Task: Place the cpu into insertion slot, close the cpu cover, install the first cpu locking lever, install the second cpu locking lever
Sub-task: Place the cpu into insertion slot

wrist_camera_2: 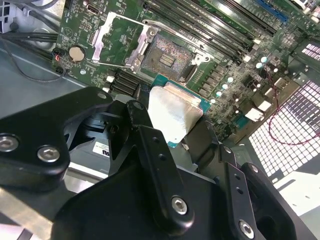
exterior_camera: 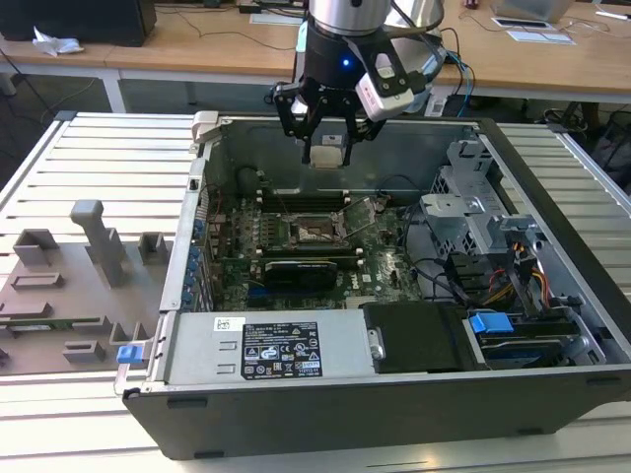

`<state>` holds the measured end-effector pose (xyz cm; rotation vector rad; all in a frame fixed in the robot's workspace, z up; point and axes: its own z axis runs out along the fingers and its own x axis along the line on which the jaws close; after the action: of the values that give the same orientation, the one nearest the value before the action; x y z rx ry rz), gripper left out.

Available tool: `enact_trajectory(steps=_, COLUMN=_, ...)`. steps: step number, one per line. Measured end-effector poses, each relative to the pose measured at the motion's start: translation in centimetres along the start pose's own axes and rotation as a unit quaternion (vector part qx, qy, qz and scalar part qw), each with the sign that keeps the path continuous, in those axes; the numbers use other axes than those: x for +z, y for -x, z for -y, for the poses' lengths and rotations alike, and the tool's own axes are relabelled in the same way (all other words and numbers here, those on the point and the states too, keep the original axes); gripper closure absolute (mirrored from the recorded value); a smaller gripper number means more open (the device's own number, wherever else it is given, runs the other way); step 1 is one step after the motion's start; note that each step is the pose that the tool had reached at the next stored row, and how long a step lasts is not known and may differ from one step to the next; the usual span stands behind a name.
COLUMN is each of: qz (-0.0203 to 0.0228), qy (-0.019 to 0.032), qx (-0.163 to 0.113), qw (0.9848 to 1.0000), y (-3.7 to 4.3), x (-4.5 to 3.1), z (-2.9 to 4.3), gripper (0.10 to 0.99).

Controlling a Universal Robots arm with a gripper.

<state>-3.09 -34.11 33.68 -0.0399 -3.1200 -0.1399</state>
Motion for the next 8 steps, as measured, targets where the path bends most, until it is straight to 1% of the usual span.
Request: enact_trajectory(steps=8, qz=0.0, qy=0.0, qx=0.0, qw=1.0, y=0.0, x=0.24, z=0.02, gripper=0.545)
